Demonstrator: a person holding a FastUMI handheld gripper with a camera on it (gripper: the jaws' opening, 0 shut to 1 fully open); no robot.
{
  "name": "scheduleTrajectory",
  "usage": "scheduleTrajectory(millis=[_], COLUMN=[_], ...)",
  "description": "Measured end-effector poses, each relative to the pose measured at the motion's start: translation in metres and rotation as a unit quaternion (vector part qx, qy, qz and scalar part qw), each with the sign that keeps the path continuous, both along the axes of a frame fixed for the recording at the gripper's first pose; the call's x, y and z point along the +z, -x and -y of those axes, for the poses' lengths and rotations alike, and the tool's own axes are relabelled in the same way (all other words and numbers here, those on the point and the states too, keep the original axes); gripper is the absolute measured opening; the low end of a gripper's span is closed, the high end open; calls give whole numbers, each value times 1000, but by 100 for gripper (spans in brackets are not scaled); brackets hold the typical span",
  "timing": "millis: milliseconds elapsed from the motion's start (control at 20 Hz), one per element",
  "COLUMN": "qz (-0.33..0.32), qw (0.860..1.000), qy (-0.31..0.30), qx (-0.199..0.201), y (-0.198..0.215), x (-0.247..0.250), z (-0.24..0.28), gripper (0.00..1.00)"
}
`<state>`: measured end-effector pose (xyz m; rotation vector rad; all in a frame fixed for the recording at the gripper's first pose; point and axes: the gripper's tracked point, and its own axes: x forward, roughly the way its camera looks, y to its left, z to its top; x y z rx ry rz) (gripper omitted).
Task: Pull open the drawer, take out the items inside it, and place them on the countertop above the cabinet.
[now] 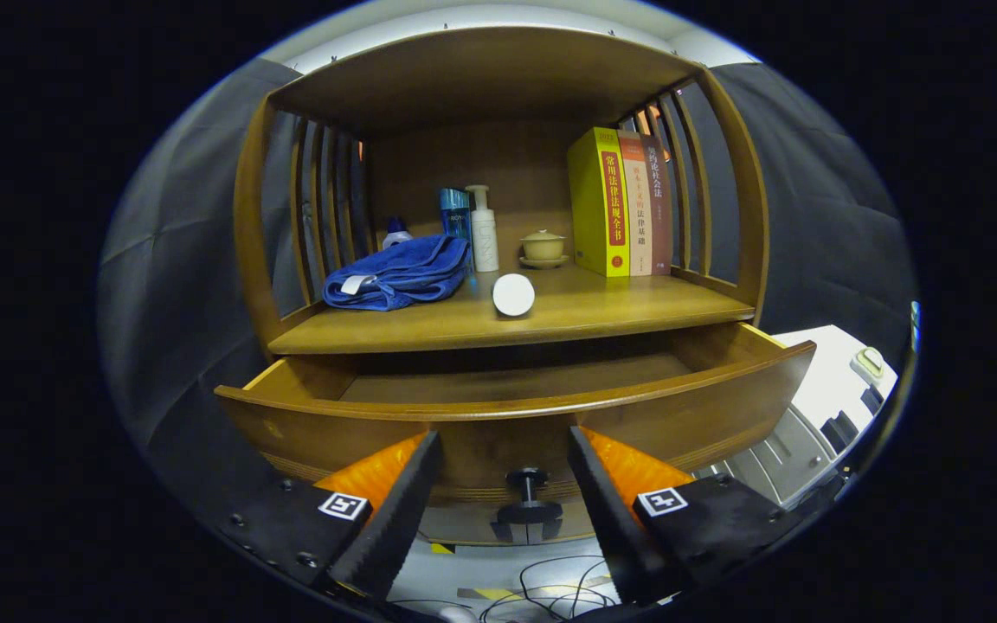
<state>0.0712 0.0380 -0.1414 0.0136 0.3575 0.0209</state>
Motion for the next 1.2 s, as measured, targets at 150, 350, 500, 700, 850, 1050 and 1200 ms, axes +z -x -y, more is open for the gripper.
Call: scheduleTrajectory(millis=[150,350,500,700,850,1050,1200], qz=[-4,-3,2,12,11,11,10], qw=[1000,1000,1000,1000,1000,1000,1000], qy=[-6,-15,-19,-18,-21,-20,-14], qx=[0,-4,-5,-4,-3,-3,-1], y=[-27,-58,-72,-73,-73,-74,-65], x=[1,2,2,2,1,1,7], z=[0,-2,-2,-2,-1,0,1], gripper=[98,97,97,98,98,97,97])
